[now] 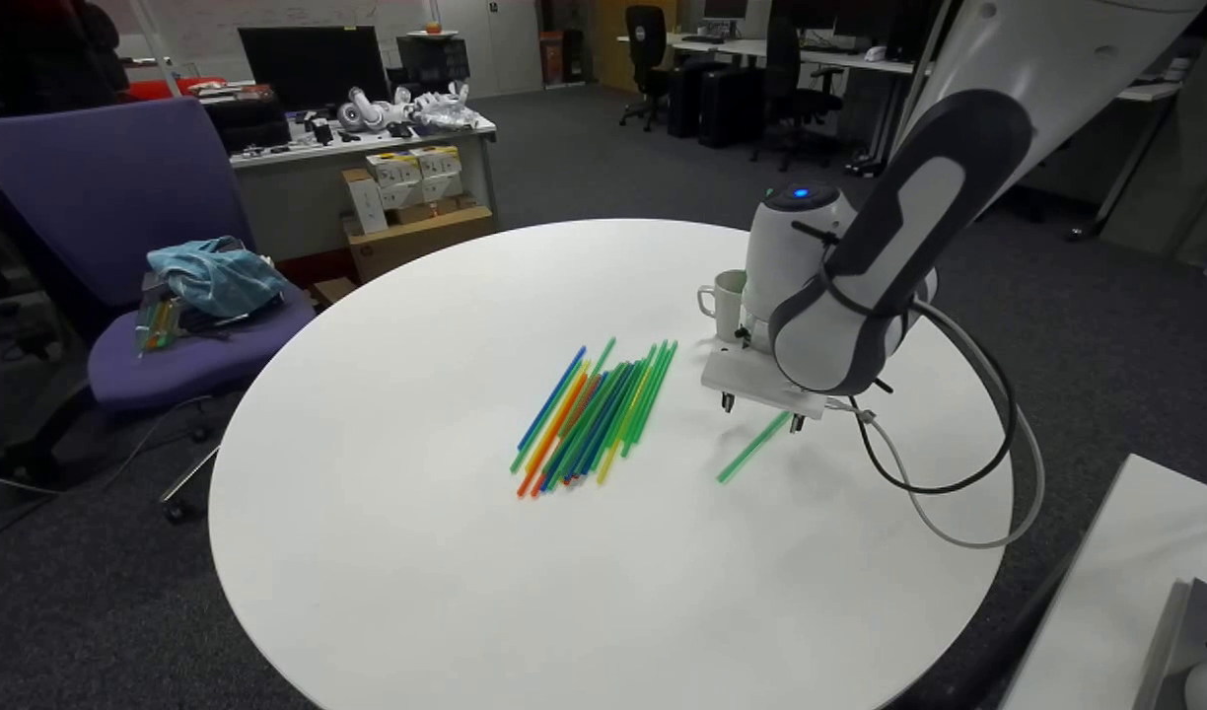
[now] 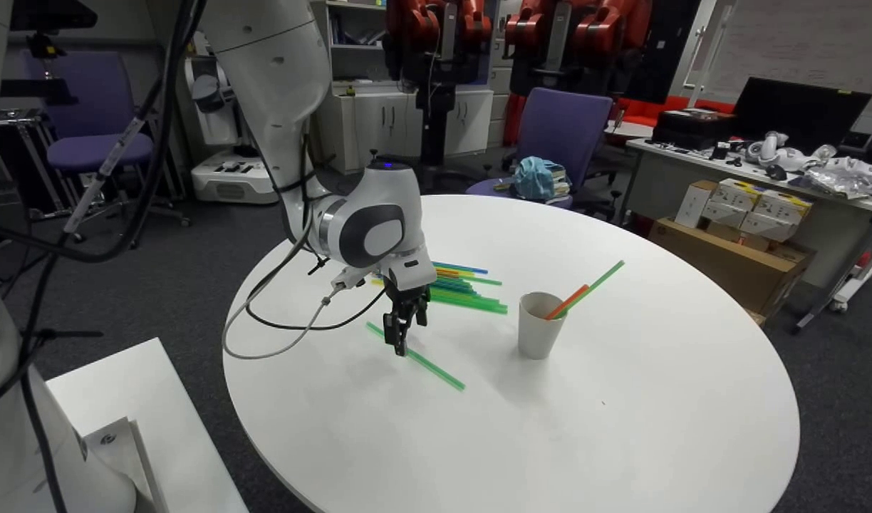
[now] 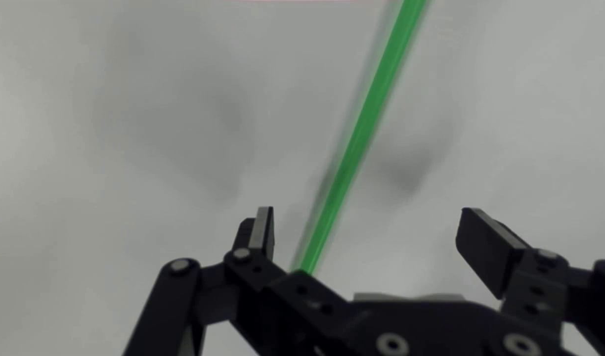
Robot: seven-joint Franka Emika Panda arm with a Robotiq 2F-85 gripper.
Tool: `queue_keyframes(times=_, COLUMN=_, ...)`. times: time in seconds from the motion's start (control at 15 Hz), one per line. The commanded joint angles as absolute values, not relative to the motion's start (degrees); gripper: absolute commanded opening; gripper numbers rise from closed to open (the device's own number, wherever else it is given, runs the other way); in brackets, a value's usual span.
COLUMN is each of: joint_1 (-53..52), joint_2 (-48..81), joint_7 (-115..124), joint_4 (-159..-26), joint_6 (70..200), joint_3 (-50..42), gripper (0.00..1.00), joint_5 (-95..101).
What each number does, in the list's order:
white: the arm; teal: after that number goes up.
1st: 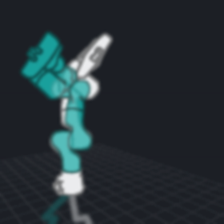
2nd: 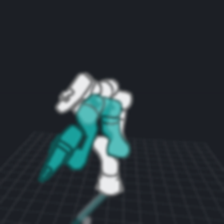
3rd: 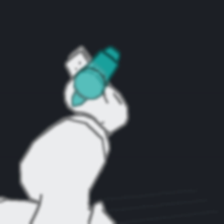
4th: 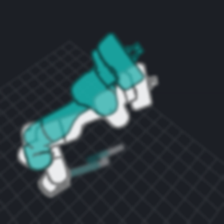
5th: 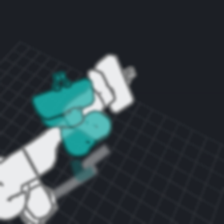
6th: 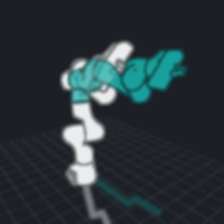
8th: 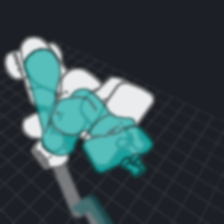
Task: Put one green straw in the mug.
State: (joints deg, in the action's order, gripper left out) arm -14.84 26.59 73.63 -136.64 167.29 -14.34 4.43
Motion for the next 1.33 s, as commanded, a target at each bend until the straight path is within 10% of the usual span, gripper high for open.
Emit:
queue_keyframes(times=0.0, joint_1=-14.9, joint_2=27.0, joint_7=73.3, joint_4=-138.4, joint_6=170.5, joint_3=-14.7, gripper=1.00, joint_5=1.6)
queue_keyframes(times=0.2, joint_1=-15.1, joint_2=28.4, joint_7=72.9, joint_4=-138.0, joint_6=171.1, joint_3=-14.9, gripper=1.00, joint_5=0.1)
queue_keyframes(times=0.27, joint_1=-15.1, joint_2=28.7, joint_7=72.7, joint_4=-137.9, joint_6=171.0, joint_3=-14.9, gripper=0.75, joint_5=-0.3)
queue_keyframes(times=1.0, joint_1=-15.1, joint_2=28.9, joint_7=72.3, joint_4=-137.5, joint_6=171.0, joint_3=-15.3, gripper=0.00, joint_5=-1.1)
queue_keyframes(times=1.27, joint_1=-15.3, joint_2=28.8, joint_7=72.2, joint_4=-137.4, joint_6=170.9, joint_3=-15.7, gripper=0.01, joint_5=-0.9)
